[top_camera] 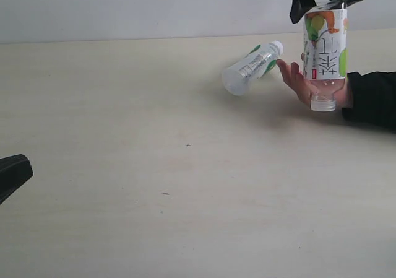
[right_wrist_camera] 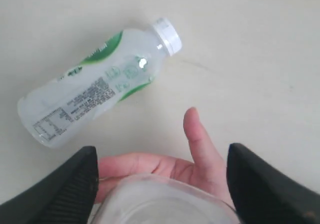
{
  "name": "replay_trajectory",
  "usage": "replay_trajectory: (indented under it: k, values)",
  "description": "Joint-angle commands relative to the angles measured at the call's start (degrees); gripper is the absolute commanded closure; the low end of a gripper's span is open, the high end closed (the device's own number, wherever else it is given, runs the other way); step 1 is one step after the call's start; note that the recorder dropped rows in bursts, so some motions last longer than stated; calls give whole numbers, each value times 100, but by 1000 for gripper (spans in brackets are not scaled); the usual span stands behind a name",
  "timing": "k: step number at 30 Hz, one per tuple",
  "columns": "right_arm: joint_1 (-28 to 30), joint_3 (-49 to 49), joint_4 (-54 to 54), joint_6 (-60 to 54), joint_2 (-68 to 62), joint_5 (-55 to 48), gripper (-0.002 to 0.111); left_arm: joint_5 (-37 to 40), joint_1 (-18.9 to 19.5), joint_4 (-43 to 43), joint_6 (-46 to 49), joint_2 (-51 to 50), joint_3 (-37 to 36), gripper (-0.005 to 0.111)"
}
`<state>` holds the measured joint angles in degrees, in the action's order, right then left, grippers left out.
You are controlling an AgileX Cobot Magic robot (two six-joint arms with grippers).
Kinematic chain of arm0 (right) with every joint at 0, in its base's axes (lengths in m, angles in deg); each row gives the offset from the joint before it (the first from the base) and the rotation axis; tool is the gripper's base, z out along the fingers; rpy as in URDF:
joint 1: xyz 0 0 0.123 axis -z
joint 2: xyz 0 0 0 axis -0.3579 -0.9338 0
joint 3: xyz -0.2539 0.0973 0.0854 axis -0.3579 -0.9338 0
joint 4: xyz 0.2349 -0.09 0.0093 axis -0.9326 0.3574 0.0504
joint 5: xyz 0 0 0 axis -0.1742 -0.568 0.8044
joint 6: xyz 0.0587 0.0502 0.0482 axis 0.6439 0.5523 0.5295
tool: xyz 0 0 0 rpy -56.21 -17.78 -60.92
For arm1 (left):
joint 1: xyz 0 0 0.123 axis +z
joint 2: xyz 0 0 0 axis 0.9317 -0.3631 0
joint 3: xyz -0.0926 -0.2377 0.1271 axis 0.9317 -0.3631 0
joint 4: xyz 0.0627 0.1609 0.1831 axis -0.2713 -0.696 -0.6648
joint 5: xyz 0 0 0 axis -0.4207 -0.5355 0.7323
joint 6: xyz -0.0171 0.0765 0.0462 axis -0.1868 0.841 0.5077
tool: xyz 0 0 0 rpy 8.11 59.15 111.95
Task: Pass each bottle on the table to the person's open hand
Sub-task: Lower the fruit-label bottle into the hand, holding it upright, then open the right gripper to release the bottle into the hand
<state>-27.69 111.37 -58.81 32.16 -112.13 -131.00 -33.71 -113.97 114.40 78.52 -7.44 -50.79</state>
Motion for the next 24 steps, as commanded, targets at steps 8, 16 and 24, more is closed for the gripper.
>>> replay_trajectory:
  k: [8, 16, 24]
  values:
    - [17, 558, -68, 4, -884, -16, 108, -38, 2, 43, -9, 8, -19, 107]
    - [17, 558, -68, 6, -905, 94, 86, -38, 2, 43, -9, 8, -19, 107]
    - [17, 568, -169, 6, -885, 94, 15, -38, 2, 43, -9, 8, -19, 107]
